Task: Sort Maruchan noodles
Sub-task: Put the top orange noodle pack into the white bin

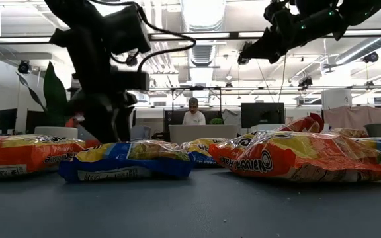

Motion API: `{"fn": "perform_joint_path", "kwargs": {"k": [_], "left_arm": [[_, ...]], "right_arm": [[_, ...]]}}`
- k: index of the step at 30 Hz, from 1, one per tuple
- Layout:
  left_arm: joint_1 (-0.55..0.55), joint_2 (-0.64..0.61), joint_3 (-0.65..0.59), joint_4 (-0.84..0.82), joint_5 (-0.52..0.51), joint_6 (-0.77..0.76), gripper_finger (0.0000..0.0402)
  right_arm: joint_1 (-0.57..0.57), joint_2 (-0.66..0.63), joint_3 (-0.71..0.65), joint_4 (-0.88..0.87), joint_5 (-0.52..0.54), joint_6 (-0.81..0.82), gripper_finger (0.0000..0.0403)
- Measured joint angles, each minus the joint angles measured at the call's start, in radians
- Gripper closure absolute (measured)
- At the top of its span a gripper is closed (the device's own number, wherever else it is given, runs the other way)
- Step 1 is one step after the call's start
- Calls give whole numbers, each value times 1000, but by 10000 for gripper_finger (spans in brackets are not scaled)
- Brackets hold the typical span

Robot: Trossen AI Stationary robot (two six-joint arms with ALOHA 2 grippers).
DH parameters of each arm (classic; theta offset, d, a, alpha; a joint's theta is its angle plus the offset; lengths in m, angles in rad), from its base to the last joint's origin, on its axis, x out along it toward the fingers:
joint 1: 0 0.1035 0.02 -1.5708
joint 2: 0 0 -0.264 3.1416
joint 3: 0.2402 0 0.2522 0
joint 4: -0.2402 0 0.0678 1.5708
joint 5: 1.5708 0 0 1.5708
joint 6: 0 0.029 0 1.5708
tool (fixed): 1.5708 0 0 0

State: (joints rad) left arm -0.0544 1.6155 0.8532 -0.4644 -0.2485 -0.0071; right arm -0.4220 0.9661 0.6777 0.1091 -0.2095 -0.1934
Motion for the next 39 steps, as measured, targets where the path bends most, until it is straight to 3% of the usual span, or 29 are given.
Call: {"fn": "perform_joint_path", "kwargs": {"k": [7, 13, 25, 39], "left_arm": [[-2, 32, -1, -9, -107, -6, 144], [-3, 55, -1, -7, -148, -22, 183], [-4, 48, -4, -18, -141, -35, 273], [-4, -12, -4, -24, -123, -51, 283]], "right_arm": [[-8, 0, 0, 0, 0, 7, 394], [-13, 0, 0, 0, 1, 10, 394], [-13, 0, 0, 0, 1, 10, 394], [-13, 0, 0, 0, 1, 10, 394]]}}
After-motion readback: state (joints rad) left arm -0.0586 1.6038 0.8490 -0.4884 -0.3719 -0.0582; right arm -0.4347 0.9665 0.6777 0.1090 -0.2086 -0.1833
